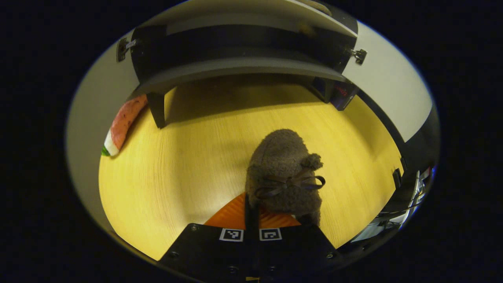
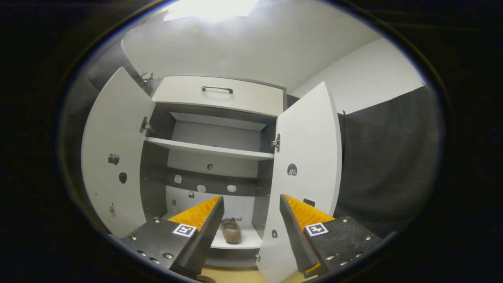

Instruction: Grab one shoe with the right hand and put it into the shoe cabinet, grab the other shoe with the left hand and put it into the shoe cabinet; then close the right door with the right hand and the left door with the left hand.

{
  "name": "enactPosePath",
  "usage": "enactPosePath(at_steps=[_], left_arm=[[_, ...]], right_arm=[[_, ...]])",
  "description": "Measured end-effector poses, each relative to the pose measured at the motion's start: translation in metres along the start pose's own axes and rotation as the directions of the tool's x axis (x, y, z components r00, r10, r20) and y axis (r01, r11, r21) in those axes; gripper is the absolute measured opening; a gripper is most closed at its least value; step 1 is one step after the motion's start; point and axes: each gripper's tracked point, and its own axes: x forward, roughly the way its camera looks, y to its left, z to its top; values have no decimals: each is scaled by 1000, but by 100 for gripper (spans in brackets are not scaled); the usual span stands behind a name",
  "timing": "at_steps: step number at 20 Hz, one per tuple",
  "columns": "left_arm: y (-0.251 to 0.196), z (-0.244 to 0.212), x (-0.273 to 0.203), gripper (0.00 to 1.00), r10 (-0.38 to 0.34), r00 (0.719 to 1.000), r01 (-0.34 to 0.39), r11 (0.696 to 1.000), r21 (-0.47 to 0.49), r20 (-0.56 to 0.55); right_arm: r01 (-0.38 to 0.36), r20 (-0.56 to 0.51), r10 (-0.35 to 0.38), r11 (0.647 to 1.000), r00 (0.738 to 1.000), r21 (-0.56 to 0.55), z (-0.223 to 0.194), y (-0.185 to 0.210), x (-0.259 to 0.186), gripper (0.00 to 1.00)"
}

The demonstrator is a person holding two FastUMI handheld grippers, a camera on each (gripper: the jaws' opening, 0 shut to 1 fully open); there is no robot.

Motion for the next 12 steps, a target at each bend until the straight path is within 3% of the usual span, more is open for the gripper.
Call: enactPosePath(at_steps=[6,12], left_arm=[[-17,76,-49,1,-48,983,38,997,64,176],[-20,172,-96,1,-51,937,31,998,63,347]], right_arm=[[0,0,0,1000,1000,3,-2,-6,1,87],[14,-2,-14,1000,1000,-1,-5,-22,3,87]])
